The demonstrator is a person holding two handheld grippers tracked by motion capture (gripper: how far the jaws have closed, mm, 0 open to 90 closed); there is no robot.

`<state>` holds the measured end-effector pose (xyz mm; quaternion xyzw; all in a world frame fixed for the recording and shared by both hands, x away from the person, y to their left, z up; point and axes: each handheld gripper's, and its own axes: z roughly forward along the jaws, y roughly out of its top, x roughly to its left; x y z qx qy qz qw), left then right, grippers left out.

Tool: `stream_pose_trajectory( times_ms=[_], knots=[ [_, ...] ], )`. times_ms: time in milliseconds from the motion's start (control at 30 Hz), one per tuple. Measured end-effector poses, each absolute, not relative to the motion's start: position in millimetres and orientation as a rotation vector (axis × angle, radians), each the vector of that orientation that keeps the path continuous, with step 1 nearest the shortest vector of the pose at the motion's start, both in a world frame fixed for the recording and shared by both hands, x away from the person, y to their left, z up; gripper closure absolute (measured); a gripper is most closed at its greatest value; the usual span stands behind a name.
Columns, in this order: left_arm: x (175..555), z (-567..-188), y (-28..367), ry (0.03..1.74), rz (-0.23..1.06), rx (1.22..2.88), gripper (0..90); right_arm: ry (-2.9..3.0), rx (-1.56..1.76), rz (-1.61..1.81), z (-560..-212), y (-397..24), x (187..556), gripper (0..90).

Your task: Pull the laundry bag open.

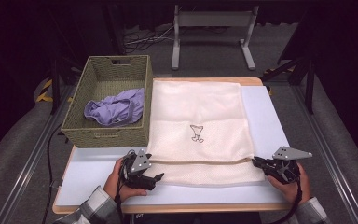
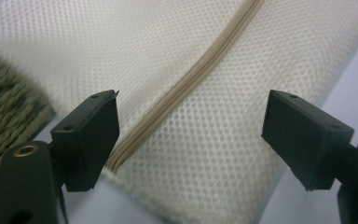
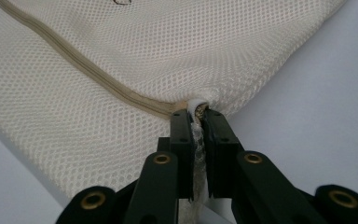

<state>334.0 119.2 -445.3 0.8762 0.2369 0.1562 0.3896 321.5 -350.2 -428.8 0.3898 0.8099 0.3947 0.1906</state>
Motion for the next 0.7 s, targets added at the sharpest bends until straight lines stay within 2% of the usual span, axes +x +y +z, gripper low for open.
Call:
stream_pose_trajectory(
  times_ms=[333,700],
  knots=[
    [338,-441,101,0.546,0.368,2.239,21.6,2.276,1.077,1.111,-426,-350,323,83.1],
    [348,-438,60,0.454,0.336,2.279,22.6,2.265,1.063,1.127,-423,-348,322,83.0]
  ],
)
